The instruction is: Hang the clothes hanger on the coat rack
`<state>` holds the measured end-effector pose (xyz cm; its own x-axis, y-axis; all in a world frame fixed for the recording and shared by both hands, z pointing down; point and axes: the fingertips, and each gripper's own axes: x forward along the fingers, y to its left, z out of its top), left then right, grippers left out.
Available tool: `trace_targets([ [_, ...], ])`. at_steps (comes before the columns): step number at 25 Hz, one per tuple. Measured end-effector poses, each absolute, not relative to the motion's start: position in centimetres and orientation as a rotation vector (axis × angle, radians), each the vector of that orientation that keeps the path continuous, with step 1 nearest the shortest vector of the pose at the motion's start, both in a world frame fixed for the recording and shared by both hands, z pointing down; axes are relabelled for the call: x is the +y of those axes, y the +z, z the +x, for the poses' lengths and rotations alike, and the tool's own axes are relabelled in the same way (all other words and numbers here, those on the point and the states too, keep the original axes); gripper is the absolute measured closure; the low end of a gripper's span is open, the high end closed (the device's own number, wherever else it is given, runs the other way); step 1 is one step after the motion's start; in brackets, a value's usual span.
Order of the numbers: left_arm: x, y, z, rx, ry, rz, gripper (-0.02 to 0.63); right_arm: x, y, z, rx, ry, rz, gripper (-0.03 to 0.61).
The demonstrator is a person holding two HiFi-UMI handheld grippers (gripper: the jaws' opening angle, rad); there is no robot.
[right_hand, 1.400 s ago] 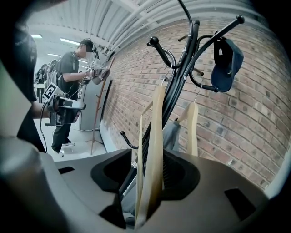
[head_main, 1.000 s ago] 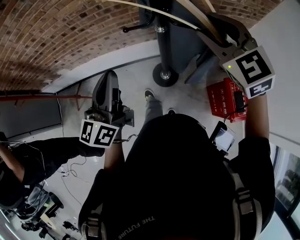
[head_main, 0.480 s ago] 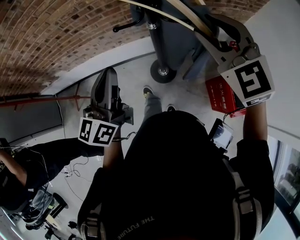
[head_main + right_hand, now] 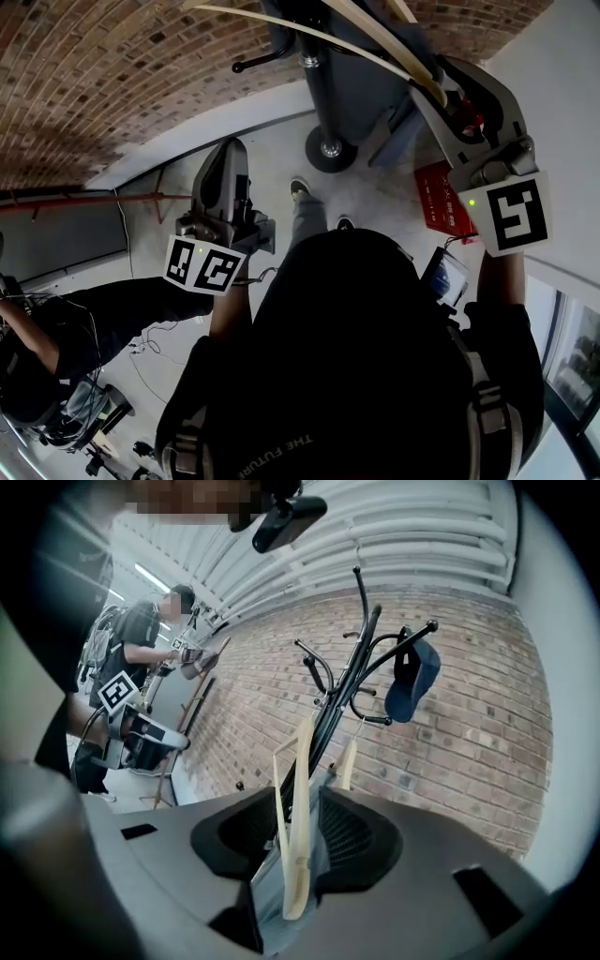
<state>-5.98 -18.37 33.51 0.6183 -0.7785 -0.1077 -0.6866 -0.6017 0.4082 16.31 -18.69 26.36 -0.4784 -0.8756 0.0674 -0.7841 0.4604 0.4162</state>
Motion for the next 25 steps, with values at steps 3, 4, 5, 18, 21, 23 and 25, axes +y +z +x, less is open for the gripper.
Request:
trace_targets([
  [3, -18.3, 33.6, -6.0, -1.179, -0.393, 2.513, 0.594, -17.7, 25.7, 16.9, -2.462, -0.469, 1.499, 0.509],
  [4, -18.3, 33.6, -6.1, -1.179, -0.393, 2.512, 0.594, -17.4, 25.7, 17.0, -2.467, -0.461, 1.515, 0.523],
  [5, -18.2, 33.6, -6.1, -1.178, -0.392, 2.511, 0.594, -17.1, 25.7, 17.2, -2.473, -0.449, 1.526, 0.537],
  [18, -17.2, 33.8, -5.6, -1.17, -0.38, 2.522, 0.594, -15.7, 30.2, 18.6, -2.52, -0.171, 1.585, 0.56],
  [21, -17.0, 33.6, -5.5, -1.17, -0.386, 2.527, 0.594, -15.6, 30.3, 18.5, -2.514, -0.194, 1.565, 0.56],
  [23, -16.9, 33.6, -5.4, -1.17, -0.39, 2.529, 0.594, -15.6, 30.1, 18.4, -2.515, -0.194, 1.567, 0.56],
  [25, -16.8, 33.5, -5.5, -1.172, -0.391, 2.53, 0.594, -15.6, 30.0, 18.3, -2.518, -0.196, 1.567, 0.56],
])
